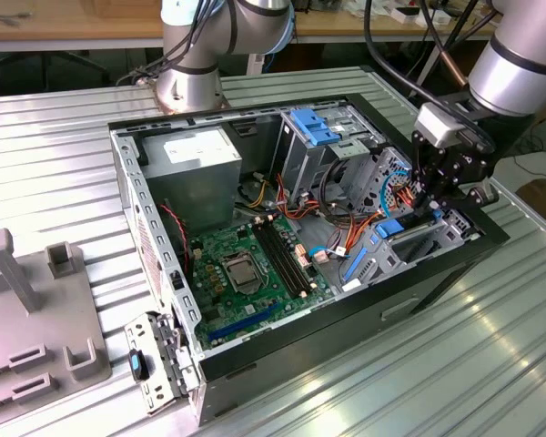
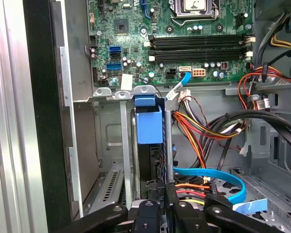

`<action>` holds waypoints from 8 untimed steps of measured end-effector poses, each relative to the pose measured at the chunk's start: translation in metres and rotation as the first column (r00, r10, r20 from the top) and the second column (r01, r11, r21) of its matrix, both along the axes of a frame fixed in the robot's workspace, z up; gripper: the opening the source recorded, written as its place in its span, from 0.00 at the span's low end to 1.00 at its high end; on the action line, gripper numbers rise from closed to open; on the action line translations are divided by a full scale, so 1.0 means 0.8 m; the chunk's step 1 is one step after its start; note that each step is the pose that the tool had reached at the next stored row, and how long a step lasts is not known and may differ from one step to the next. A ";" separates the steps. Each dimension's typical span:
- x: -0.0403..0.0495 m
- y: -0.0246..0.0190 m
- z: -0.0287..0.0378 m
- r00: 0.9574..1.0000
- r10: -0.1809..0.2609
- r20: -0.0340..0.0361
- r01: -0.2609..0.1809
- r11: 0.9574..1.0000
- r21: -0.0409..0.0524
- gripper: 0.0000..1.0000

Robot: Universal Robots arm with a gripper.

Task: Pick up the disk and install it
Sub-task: 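Insert the first disk wire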

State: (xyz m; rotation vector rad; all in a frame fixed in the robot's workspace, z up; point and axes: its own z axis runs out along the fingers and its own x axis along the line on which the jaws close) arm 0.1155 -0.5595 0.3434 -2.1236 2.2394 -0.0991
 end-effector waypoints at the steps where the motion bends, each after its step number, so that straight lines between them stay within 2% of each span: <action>1: 0.000 0.0000 -0.0002 1.000 0.000 0.000 0.000 1.000 0.000 0.17; 8: 0.000 0.0000 -0.0063 1.000 0.000 -0.001 0.000 1.000 0.000 0.17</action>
